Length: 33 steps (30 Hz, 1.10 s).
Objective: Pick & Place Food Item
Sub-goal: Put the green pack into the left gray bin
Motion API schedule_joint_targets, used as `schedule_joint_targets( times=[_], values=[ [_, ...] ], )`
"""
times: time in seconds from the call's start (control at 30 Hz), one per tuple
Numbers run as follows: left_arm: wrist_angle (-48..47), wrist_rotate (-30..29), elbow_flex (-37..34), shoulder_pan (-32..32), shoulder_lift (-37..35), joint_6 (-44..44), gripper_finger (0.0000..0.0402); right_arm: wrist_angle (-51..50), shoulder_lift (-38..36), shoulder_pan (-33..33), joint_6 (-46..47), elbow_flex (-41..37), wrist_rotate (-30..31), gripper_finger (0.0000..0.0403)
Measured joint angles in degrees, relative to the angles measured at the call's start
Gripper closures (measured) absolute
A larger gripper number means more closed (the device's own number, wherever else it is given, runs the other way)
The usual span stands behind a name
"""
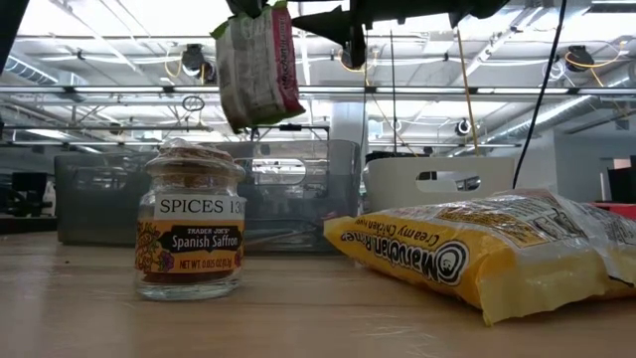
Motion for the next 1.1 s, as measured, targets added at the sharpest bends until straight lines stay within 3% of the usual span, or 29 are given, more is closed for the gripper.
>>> schedule_joint_targets(
  times=[0.73,1.1],
  values=[
    [6.6,3.2,0.0,2.9,0.0,-2.5,0.0400,-3.1,0.0,1.3,0.3,0.0,-2.6,0.0238],
    [7.8,3.6,7.8,3.2,-0.2,-3.6,0.0400,-5.3,2.9,1.3,0.8,-0.3,-0.8,0.0238]
  ],
)
